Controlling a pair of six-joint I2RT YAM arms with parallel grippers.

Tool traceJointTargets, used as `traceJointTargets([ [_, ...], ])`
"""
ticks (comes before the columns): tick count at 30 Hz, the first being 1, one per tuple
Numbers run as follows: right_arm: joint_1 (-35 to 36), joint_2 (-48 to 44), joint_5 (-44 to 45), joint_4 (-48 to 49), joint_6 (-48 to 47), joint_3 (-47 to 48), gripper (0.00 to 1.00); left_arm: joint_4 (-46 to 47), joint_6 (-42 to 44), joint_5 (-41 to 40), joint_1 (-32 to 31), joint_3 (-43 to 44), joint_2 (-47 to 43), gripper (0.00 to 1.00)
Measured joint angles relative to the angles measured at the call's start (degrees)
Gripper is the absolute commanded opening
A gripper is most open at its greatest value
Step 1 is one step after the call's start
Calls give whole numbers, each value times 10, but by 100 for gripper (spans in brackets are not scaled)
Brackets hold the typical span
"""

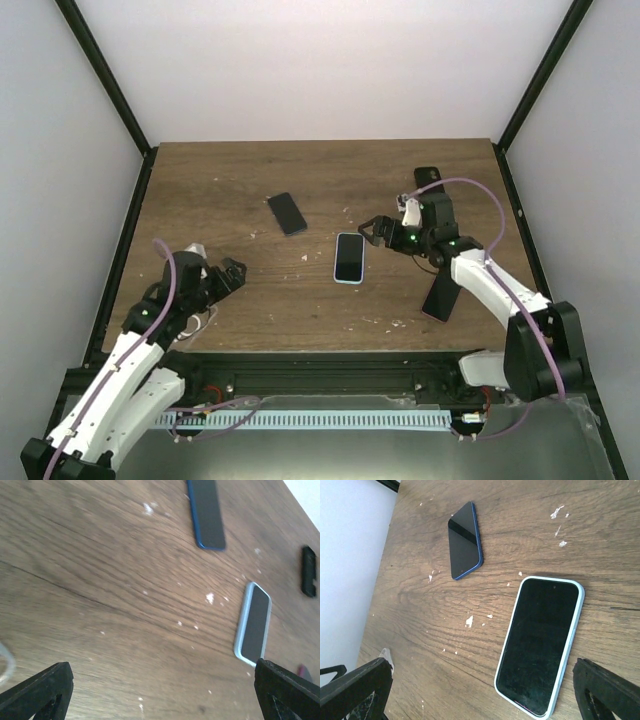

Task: Put the phone into the phone case

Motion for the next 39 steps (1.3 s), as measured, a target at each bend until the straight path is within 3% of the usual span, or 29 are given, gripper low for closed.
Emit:
traceJointTargets([
  [3,0,-24,9,-20,-17,0,100,-7,-19,-42,12,-1,13,98],
  [9,0,-64,39,-37,-54,-9,100,-5,-46,-101,42,-16,78,79],
  [18,0,-70,23,-37,-70,-33,100,-8,-83,-153,48,-25,148,78],
  [35,-1,-91,-9,-28,-75,-40,100,2,-125,-84,48,-73,190,78],
  [39,-1,-91,-9,-27,-75,-40,100,13,-126,-59,48,-73,196,74],
])
